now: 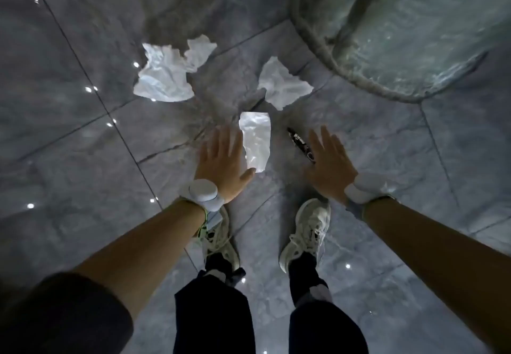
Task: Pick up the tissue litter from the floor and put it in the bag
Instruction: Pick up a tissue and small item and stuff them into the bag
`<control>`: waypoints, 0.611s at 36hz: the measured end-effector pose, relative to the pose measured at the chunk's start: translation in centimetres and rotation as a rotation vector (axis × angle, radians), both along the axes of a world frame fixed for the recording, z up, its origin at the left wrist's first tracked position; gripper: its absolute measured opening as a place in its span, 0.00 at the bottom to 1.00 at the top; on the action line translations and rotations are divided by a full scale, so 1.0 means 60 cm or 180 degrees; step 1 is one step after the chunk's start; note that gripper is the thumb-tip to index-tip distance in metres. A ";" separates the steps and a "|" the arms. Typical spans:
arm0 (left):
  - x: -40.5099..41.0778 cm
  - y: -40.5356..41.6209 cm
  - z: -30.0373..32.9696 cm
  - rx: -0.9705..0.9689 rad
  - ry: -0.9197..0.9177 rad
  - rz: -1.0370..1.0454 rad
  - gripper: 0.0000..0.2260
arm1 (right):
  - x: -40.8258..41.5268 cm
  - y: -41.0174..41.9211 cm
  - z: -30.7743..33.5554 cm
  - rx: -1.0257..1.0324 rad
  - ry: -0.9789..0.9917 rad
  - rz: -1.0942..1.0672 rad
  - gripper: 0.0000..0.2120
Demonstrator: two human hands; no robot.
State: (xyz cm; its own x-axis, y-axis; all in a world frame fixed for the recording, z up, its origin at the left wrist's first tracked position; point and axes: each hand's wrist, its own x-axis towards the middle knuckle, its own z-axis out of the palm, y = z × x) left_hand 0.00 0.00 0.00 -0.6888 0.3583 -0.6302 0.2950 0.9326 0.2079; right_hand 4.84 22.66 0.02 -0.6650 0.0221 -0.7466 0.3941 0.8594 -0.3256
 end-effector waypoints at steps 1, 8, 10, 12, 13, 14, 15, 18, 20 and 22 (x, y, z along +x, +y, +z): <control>0.004 0.003 -0.033 -0.0009 -0.0007 -0.0034 0.37 | 0.004 -0.001 -0.030 0.0023 -0.0020 0.0030 0.35; 0.014 0.005 -0.165 -0.0049 -0.0042 -0.0242 0.38 | 0.016 -0.003 -0.163 0.0103 -0.0185 -0.0005 0.35; 0.013 0.009 -0.211 -0.0111 -0.0104 -0.0292 0.38 | 0.020 -0.003 -0.211 0.0102 -0.0169 -0.0011 0.35; 0.007 0.010 -0.233 -0.0107 -0.0105 -0.0343 0.37 | 0.020 -0.006 -0.231 0.0133 -0.0109 -0.0077 0.34; 0.003 0.013 -0.251 -0.0116 -0.0107 -0.0368 0.37 | 0.019 -0.005 -0.248 0.0165 -0.0085 -0.0119 0.34; 0.001 0.013 -0.253 -0.0097 -0.0092 -0.0389 0.36 | 0.020 -0.006 -0.248 0.0179 -0.0034 -0.0126 0.34; 0.001 0.017 -0.271 -0.0054 -0.0116 -0.0415 0.35 | 0.024 -0.004 -0.264 0.0195 -0.0008 -0.0156 0.34; 0.007 0.024 -0.302 0.0146 -0.0275 -0.0397 0.33 | 0.039 0.000 -0.290 0.0305 0.0045 -0.0212 0.30; -0.002 0.023 -0.317 0.0282 -0.0222 -0.0339 0.33 | 0.032 0.002 -0.302 0.0408 0.0177 -0.0262 0.27; -0.012 0.019 -0.332 0.0270 -0.0144 -0.0349 0.32 | 0.024 0.000 -0.318 0.0462 0.0302 -0.0339 0.26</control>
State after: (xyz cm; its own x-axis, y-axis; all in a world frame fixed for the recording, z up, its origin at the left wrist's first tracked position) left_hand -0.71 1.13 -19.91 -0.6142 0.4830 -0.6241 0.3825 0.8739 0.3000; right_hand 6.30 22.68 -19.05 -0.7204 0.1990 -0.6644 0.4588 0.8552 -0.2413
